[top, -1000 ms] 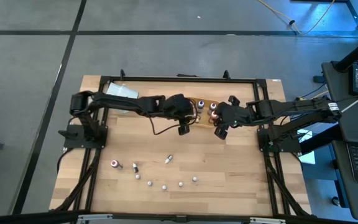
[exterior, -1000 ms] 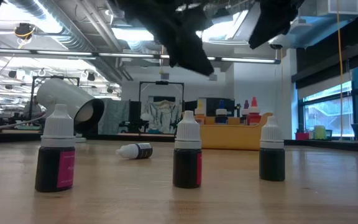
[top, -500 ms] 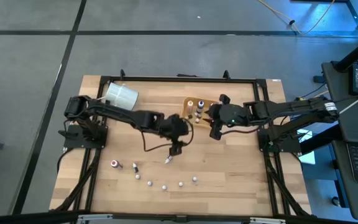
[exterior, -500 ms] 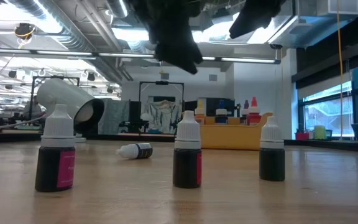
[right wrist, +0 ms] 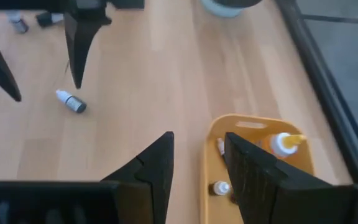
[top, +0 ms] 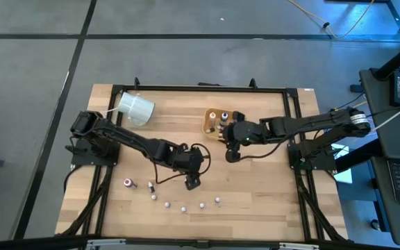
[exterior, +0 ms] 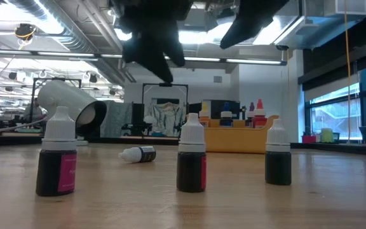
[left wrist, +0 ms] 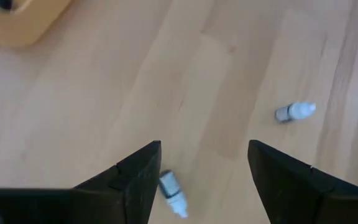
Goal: Pick & Place food coloring
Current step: Put the small black food coloring bottle into the yellow bin
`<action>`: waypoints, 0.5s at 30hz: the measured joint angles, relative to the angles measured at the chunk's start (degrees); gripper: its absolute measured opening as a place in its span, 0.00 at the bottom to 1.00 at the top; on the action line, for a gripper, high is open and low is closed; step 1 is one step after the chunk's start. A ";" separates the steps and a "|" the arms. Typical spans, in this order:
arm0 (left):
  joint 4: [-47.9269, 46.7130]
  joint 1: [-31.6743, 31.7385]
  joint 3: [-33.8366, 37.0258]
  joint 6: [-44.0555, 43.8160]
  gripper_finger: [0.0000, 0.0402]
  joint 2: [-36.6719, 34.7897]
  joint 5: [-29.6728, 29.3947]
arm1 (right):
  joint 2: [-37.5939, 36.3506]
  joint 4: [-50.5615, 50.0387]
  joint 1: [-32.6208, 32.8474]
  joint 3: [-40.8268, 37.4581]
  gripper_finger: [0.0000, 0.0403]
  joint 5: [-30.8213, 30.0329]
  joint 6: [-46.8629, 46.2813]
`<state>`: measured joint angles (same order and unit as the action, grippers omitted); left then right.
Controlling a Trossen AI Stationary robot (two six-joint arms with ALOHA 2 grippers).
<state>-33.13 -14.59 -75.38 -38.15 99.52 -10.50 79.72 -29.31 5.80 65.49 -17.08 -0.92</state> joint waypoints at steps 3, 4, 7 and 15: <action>-3.23 -0.90 0.03 -8.82 0.57 1.11 -0.18 | 0.92 0.00 0.00 -0.02 0.36 1.18 0.03; -3.54 -1.16 0.03 -10.83 0.56 1.77 0.18 | 1.02 0.01 0.00 -0.02 0.36 1.61 0.12; -4.50 -2.34 0.03 -12.97 0.55 3.73 0.71 | 1.38 0.39 0.00 -0.02 0.36 2.23 1.27; -5.04 -4.08 0.03 -15.08 0.53 11.56 -0.75 | 1.38 1.40 0.02 -0.02 0.36 2.24 1.47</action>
<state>-38.18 -18.67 -75.36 -53.23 111.08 -11.25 81.10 -27.91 5.82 65.47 -14.84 0.55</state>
